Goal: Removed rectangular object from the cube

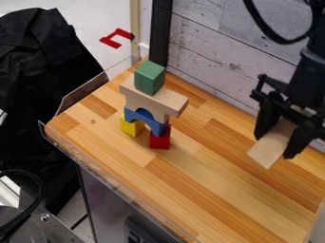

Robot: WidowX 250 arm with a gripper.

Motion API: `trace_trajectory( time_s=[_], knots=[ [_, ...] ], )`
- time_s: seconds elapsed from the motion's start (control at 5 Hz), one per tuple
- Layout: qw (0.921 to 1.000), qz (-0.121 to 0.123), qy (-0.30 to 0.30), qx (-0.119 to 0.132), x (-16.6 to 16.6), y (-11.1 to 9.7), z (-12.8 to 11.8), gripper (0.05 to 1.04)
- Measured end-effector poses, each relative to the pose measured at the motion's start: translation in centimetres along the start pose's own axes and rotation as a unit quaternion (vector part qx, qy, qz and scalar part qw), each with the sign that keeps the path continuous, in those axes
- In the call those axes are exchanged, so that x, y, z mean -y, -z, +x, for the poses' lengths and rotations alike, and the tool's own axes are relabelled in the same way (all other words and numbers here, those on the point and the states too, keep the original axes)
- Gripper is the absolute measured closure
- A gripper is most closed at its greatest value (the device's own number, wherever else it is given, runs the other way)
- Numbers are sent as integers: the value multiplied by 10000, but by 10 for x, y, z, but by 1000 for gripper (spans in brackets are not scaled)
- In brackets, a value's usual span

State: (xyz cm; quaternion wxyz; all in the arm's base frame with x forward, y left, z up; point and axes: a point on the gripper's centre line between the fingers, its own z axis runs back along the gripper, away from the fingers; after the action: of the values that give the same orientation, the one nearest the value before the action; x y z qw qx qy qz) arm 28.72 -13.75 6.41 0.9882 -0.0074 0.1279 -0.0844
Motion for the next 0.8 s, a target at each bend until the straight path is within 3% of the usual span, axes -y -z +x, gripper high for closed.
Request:
trace_trajectory(
  time_s=[0.6, 0.8],
  knots=[
    [9977, -225, -642, 31, -27, 37, 7, 521],
    [9982, -288, -524, 40, -24, 53, 7, 521]
  ],
)
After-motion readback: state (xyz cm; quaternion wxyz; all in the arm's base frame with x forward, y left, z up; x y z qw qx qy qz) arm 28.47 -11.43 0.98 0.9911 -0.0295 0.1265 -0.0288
